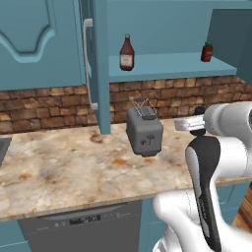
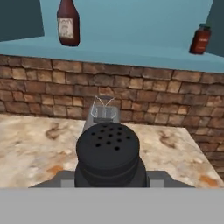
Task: Collect the paprika, ketchup, and shaker from the cabinet and place them next to the stove.
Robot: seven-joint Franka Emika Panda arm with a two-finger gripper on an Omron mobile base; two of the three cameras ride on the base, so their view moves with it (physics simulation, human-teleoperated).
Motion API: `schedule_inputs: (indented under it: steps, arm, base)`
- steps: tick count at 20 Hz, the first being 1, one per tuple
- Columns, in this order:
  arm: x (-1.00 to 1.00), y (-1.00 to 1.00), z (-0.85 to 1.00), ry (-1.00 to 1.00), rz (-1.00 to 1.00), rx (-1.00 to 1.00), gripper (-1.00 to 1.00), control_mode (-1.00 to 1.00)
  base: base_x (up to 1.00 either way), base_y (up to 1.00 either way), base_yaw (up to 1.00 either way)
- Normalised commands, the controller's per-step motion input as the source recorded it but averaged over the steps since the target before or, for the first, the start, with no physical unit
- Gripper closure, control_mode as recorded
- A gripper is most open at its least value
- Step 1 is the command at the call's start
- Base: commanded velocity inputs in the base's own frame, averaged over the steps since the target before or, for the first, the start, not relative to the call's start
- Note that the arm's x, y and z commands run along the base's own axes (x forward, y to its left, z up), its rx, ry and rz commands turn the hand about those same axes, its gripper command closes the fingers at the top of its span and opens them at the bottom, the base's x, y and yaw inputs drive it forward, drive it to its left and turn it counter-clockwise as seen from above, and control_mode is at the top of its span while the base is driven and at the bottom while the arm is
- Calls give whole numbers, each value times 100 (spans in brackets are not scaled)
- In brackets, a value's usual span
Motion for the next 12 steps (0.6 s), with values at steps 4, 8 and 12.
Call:
schedule_inputs:
  steps: [4,8,12]
  arm:
    - [-54,50,-31,1,11,-7,100,-100]
    - [-21,32,-23,1,8,-2,100,-100]
    - [0,0,0,0,0,0,100,100]
  base:
    - [0,0,0]
    - [0,0,0]
    - [-45,51,18]
